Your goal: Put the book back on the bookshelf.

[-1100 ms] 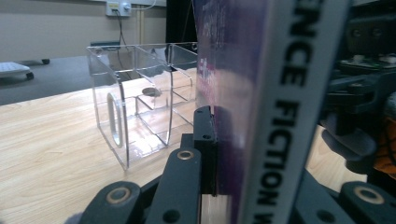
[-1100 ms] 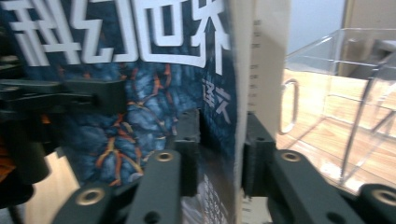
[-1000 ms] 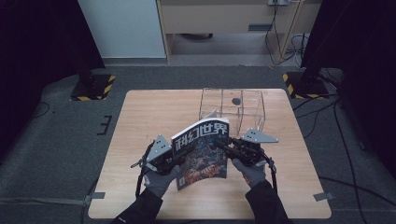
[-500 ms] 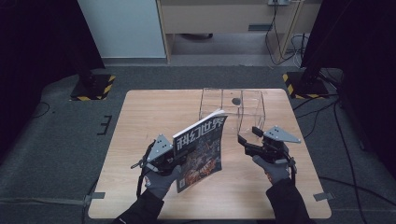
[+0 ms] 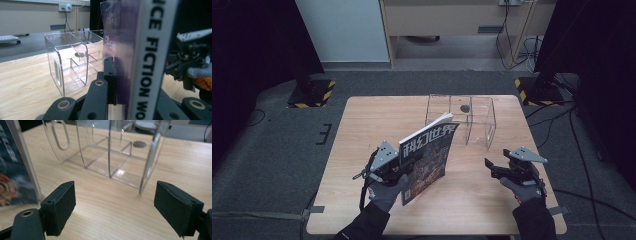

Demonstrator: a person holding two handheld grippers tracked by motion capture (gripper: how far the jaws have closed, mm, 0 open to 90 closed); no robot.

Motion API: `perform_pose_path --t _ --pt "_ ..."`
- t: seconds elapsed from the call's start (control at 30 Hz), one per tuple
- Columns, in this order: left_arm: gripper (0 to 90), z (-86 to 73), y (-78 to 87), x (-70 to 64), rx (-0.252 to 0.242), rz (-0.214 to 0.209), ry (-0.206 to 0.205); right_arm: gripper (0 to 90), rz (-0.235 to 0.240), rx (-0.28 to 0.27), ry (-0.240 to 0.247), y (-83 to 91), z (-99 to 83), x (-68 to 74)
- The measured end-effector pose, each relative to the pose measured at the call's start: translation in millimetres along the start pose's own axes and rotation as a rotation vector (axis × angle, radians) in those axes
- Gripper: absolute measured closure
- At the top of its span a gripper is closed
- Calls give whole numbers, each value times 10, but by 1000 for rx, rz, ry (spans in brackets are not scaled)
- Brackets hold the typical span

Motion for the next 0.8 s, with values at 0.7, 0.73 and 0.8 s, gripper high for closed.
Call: perform_pose_path --t 0.7,0.73,0.8 --pt "821 336 6 92 -77 55 38 114 -59 161 35 -57 -414 -167" --pt "821 357 2 95 -83 58 41 113 -58 167 36 -58 -425 -175" --pt "821 392 -9 103 -91 59 48 110 -62 173 34 -63 -443 -193"
Point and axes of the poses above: each handheld gripper's, and its own axes: y roughly backward along the jaws, z roughly out of its top, x roughly to its left, the point moved 2 cm from there along -y, roughly forward along the jaws, and after that the axes turned 14 degrees about z, right-handed, at the moved point
